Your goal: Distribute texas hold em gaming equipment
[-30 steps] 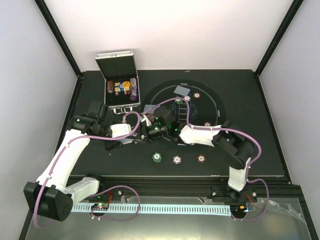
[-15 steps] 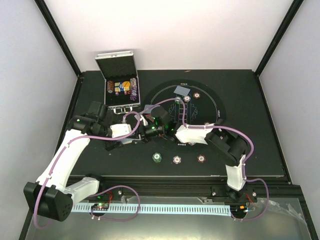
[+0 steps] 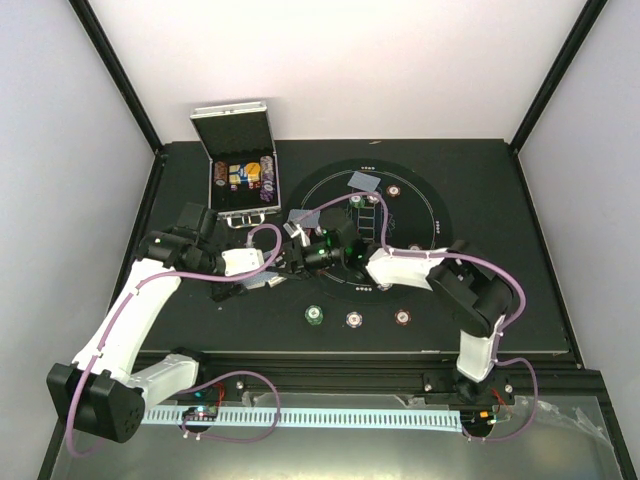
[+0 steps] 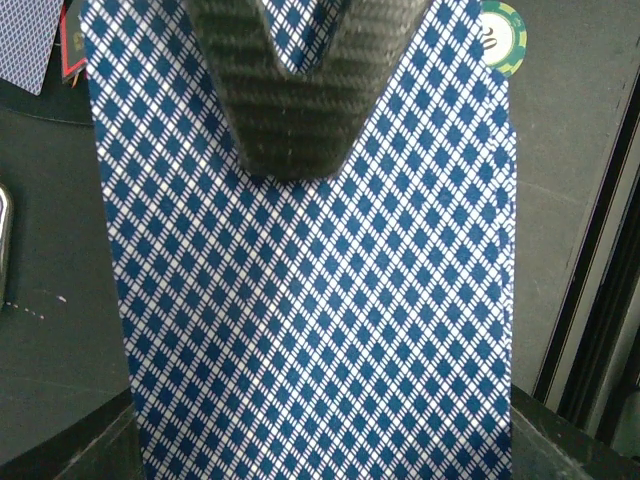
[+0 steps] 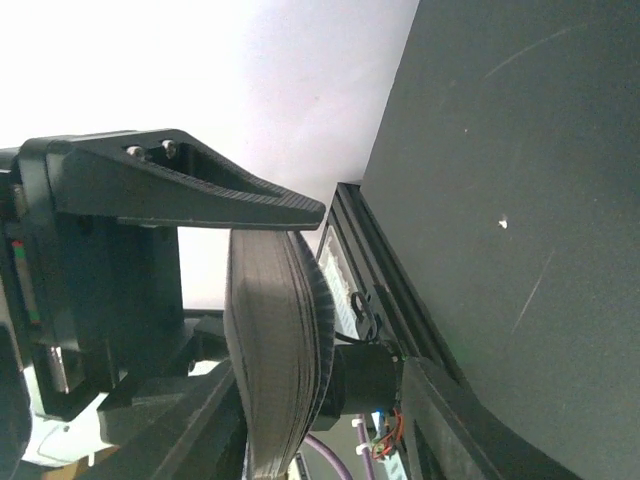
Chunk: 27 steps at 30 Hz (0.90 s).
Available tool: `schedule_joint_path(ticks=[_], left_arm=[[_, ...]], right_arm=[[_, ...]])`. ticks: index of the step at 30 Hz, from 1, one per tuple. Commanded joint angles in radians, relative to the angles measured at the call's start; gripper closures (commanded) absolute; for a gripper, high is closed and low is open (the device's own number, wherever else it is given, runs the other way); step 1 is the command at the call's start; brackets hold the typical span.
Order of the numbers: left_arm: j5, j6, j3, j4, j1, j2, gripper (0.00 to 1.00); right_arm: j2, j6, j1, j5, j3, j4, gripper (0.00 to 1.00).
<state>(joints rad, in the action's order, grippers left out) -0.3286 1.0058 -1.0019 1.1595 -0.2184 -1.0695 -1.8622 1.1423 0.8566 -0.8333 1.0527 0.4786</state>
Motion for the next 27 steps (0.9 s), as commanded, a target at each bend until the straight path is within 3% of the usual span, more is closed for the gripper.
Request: schedule_joint_path(ticks=[1, 11, 17, 19, 22, 24, 27], left_arm=[[-0.018, -0.006, -0.043, 0.006, 0.001, 0.017, 0.98], [-0.015, -0.006, -0.043, 0.006, 0.001, 0.018, 0.98], [-0.014, -0.006, -0.042, 0.005, 0.001, 0.017, 0.98], [-0.015, -0.005, -0.042, 0.005, 0.001, 0.017, 0.99], [-0.016, -0.005, -0.043, 0.004, 0.001, 0.015, 0.98], [-0.015, -0.006, -0.045, 0.005, 0.001, 0.013, 0.98], [-0.016, -0.006, -0.044, 0.008, 0.001, 0.015, 0.99]], right_arm=[[0.039, -0.048, -0.028, 0.035, -0.033, -0.099, 0.6], [0.121, -0.101, -0.056, 0.055, -0.039, -0.19, 0.92], [0.143, -0.091, -0.06, 0.049, -0.054, -0.177, 0.99], [0.142, -0.081, -0.06, 0.039, -0.059, -0.156, 0.92], [0.132, -0.064, -0.053, 0.024, -0.061, -0.126, 0.66], [0.128, -0.061, -0.048, 0.023, -0.058, -0.127, 0.55], [0.132, -0.081, -0.048, 0.045, -0.051, -0.164, 0.53]])
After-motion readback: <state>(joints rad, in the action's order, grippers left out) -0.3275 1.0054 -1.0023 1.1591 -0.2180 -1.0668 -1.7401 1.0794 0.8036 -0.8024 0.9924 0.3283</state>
